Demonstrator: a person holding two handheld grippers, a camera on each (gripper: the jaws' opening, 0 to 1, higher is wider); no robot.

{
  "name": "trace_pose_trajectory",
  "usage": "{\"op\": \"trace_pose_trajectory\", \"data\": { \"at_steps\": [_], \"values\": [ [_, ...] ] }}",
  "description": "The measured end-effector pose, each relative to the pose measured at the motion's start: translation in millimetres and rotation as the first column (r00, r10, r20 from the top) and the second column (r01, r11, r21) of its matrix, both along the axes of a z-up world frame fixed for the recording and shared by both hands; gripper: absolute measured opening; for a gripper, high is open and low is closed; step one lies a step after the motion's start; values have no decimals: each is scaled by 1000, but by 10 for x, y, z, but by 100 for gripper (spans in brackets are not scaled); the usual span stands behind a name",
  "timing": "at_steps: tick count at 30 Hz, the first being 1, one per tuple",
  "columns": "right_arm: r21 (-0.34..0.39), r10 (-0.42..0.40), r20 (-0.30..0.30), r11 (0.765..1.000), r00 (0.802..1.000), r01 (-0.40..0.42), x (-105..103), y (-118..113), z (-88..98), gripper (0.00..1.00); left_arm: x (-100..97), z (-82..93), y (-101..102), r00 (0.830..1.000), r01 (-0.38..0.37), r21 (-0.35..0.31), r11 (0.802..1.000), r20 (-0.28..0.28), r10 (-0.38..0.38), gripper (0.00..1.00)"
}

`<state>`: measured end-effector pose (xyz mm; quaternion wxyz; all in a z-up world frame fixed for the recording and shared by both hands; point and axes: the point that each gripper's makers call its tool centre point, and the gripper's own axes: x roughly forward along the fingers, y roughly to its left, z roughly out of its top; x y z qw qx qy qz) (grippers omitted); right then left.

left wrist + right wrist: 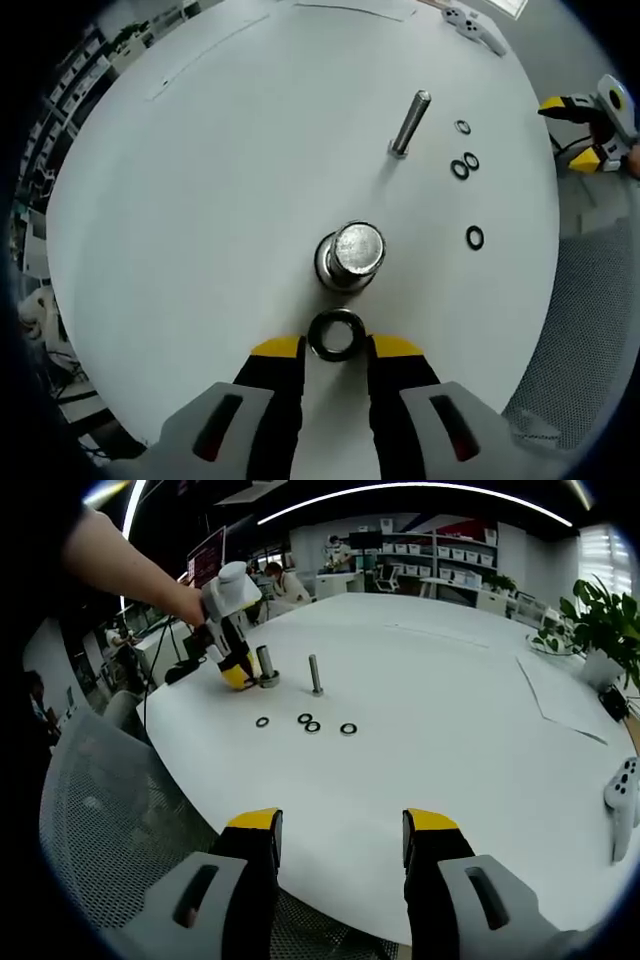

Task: Place the washer onto the threaded stud by aligning its center hole with the stud, sliding it down to the base, and recovering from edge contact or off-axis alignment until the washer reaches the visible bottom stop.

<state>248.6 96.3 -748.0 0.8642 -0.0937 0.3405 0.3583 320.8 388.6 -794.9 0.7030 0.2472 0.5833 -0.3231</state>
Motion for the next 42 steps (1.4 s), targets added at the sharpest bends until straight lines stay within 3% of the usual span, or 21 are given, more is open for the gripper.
{"op": "trace_pose_trajectory", "data": {
  "at_steps": [6,10,23,35,42],
  "values": [
    [1,-1,1,1000,1000,1,-1,-2,4,51,1,-15,-23,1000,0,4,1000,-7,0,26],
    [2,-1,3,1000,1000,1,1,-1,7,51,0,-27,-8,998,57,45,997,12,-58,26],
    [3,-4,4,1000,1000,4,6,-7,9,50,35,-26,0,1000,9,39,999,-3,-9,21],
    [4,-4,7,1000,1000,4,7,-8,14,49,30,-22,-16,1000,-15,79,997,-18,17,19],
    [5,-5,7,1000,1000,5,10,-10,15,49,17,-12,0,999,-47,51,998,10,46,19]
  ]
}}
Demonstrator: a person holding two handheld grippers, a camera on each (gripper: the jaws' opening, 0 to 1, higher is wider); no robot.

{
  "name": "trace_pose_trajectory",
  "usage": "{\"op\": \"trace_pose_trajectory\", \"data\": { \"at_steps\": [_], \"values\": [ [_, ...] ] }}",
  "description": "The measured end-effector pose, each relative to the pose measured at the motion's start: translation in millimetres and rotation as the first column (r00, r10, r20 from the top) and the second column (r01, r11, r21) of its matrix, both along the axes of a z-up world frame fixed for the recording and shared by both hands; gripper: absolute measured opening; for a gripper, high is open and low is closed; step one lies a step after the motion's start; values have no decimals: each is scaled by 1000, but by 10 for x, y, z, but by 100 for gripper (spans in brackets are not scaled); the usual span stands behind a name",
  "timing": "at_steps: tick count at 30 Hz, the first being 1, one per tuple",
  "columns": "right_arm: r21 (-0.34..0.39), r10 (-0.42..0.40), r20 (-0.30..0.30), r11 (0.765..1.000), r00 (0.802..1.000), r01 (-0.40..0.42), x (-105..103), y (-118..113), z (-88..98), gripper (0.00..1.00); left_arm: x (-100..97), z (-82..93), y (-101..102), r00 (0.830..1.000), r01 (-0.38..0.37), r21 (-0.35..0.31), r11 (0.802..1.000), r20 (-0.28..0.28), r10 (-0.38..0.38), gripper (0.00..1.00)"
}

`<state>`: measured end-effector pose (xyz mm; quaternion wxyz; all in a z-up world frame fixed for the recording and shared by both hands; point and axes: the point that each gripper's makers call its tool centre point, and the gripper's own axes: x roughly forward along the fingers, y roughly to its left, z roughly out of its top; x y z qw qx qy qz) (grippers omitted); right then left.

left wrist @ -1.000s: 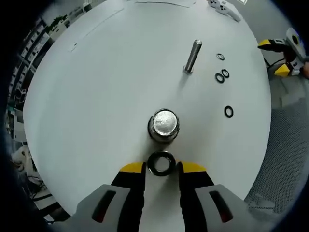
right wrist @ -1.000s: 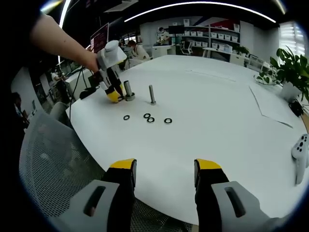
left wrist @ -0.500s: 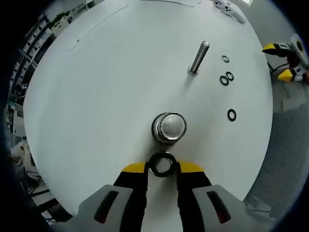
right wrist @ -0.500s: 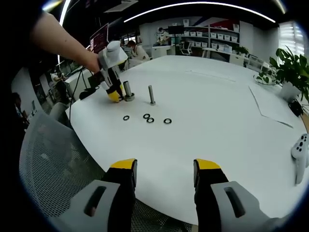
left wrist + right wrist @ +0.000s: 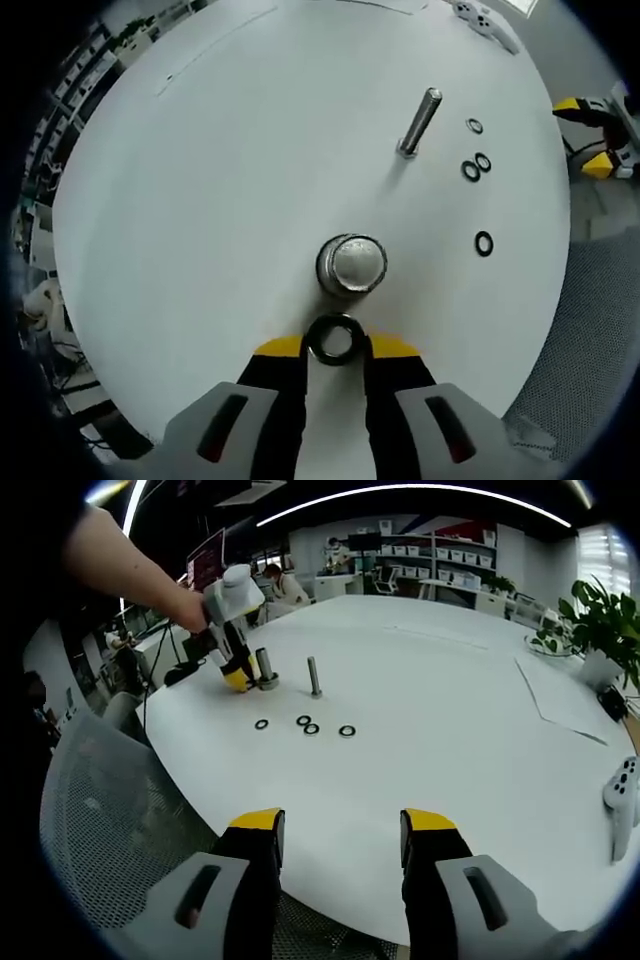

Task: Place the washer onto the threaded stud by aligning its center hole with the stud, sliding it down to the base, and recovering from edge contact or off-axis alignment until the washer reaches the visible bottom stop.

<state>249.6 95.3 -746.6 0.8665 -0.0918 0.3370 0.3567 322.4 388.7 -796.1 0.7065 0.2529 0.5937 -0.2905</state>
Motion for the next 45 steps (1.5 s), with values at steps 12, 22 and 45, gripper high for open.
{"op": "trace_pose_trajectory", "data": {
  "at_steps": [12,22,45],
  "values": [
    [-3,5,-3,1000,1000,-5,-10,7,-6,49,-32,1,-8,998,-61,-23,998,-5,61,18],
    [-1,5,-3,1000,1000,-5,-8,5,-8,49,-40,80,20,999,-44,-37,998,12,45,18],
    [-6,13,-7,1000,1000,-13,-17,14,-22,48,210,581,11,995,-17,-103,995,101,27,18]
  ]
}}
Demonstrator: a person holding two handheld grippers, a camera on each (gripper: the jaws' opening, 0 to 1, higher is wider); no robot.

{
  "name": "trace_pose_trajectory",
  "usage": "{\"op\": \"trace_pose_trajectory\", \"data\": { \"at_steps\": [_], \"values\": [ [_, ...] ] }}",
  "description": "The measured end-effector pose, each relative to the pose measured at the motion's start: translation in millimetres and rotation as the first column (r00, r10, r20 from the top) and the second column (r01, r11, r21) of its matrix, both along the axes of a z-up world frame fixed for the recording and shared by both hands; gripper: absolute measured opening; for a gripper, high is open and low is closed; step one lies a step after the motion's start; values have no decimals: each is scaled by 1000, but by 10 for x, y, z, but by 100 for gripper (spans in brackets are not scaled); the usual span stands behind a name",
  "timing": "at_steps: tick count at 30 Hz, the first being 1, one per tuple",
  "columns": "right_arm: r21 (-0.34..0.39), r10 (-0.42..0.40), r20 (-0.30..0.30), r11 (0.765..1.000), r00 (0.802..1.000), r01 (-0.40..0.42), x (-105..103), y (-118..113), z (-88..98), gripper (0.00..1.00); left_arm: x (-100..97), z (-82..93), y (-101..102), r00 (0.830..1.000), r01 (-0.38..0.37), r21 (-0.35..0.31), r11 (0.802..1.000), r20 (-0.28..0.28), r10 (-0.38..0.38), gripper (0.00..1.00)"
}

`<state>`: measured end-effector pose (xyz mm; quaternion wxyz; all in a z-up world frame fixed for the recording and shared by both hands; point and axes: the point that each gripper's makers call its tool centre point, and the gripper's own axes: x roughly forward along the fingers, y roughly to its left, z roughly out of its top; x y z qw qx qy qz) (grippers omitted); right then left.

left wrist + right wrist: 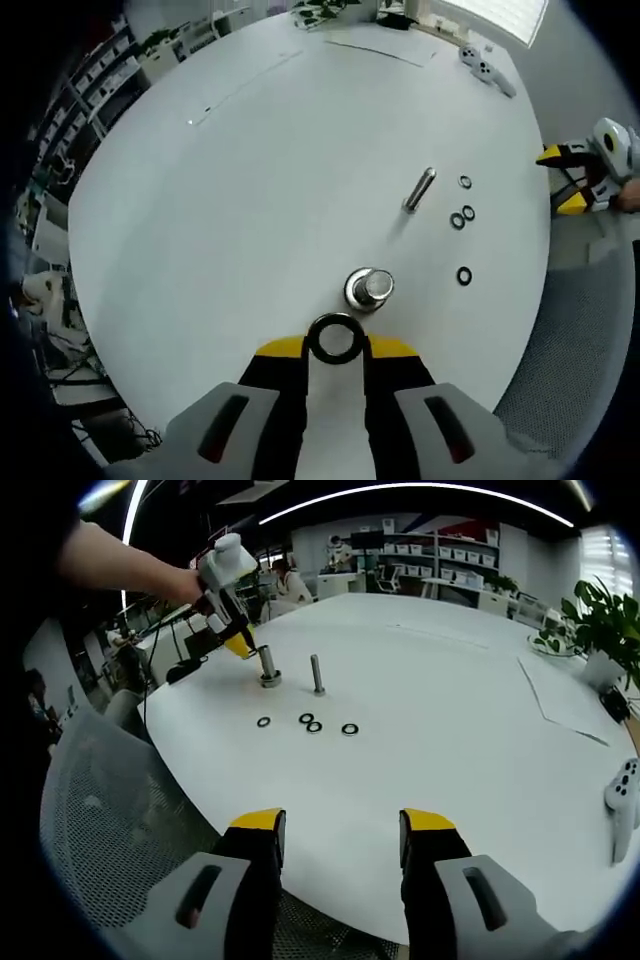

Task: Place the washer onto the threaded stud by aligning its center hole with the stud, sliding it down to the base, and recovering from edge contact or off-axis alignment until the washer reaches the visible bottom stop.

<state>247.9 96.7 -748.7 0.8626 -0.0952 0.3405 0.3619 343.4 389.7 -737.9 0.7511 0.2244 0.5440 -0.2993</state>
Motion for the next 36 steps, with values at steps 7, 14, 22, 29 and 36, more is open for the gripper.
{"op": "trace_pose_trajectory", "data": {
  "at_steps": [7,14,22,29,36],
  "values": [
    [1,-1,1,1000,1000,1,1,2,7,48,66,152,-141,999,47,-4,999,16,-47,18],
    [5,-4,4,1000,1000,4,6,1,16,48,69,148,-274,996,89,-1,996,5,-89,18],
    [10,-8,8,1000,1000,8,12,-2,27,48,71,128,-341,993,120,14,993,-11,-120,18],
    [16,-11,12,1000,1000,11,19,-3,36,48,52,94,-386,991,133,18,991,-27,-132,18],
    [36,-17,18,999,1000,17,28,7,70,49,42,29,-422,988,150,31,988,-41,-149,18]
  ]
}}
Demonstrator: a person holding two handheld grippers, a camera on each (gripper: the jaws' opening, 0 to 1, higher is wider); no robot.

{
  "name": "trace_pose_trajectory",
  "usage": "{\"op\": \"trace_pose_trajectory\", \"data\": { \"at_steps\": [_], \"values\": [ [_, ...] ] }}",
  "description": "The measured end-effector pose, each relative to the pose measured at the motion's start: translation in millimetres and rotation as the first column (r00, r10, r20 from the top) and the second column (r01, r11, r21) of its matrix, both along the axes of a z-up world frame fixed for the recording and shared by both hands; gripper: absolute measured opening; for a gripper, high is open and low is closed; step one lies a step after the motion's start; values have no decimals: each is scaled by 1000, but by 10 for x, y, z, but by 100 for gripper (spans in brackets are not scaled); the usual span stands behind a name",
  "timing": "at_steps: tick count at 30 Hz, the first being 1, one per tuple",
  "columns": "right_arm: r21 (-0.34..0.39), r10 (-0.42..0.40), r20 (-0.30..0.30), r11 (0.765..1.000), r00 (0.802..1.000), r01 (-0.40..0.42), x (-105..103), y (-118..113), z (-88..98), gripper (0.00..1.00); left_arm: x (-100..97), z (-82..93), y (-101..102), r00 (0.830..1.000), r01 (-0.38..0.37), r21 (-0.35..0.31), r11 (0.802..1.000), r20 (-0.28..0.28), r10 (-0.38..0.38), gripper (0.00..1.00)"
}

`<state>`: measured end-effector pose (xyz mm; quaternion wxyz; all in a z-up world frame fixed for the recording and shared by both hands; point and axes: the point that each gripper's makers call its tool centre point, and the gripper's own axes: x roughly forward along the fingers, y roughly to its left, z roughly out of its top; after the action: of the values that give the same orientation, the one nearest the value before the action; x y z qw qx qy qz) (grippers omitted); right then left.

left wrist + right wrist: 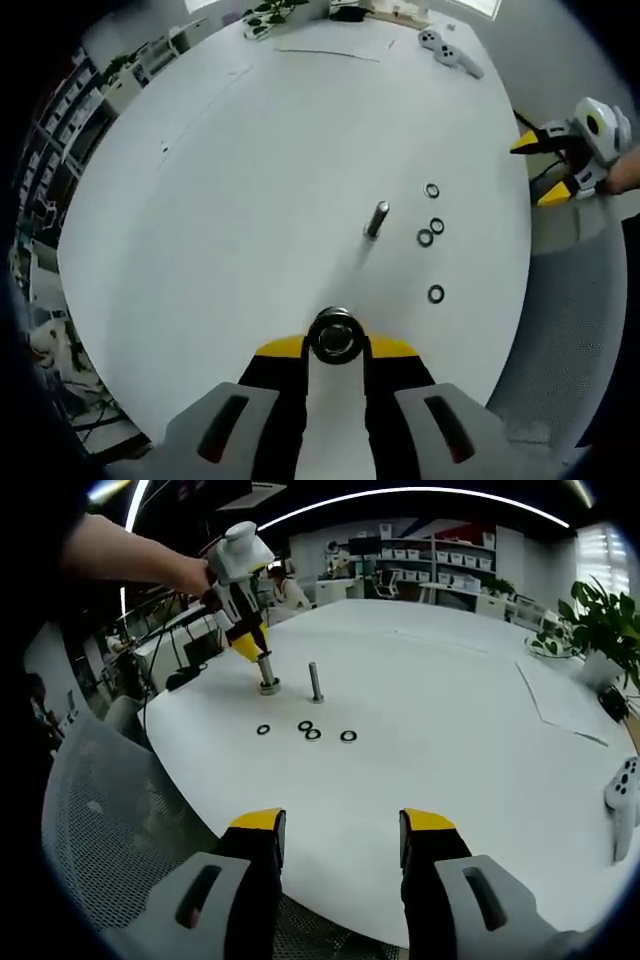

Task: Place the washer onto the threaded stud by aligning its center hole with the stud, sliding it down to the base, and recovering from edge contact or off-axis alignment until the washer reaches the visible bottom stop.

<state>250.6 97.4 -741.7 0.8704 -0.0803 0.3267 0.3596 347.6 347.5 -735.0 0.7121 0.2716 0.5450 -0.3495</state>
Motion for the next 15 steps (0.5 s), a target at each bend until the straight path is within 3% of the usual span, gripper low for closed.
{"op": "trace_pose_trajectory", "data": {
  "at_steps": [15],
  "values": [
    [3,-4,4,1000,1000,4,5,-4,9,48,16,-264,12,1000,4,43,999,-20,-3,18]
  ]
}}
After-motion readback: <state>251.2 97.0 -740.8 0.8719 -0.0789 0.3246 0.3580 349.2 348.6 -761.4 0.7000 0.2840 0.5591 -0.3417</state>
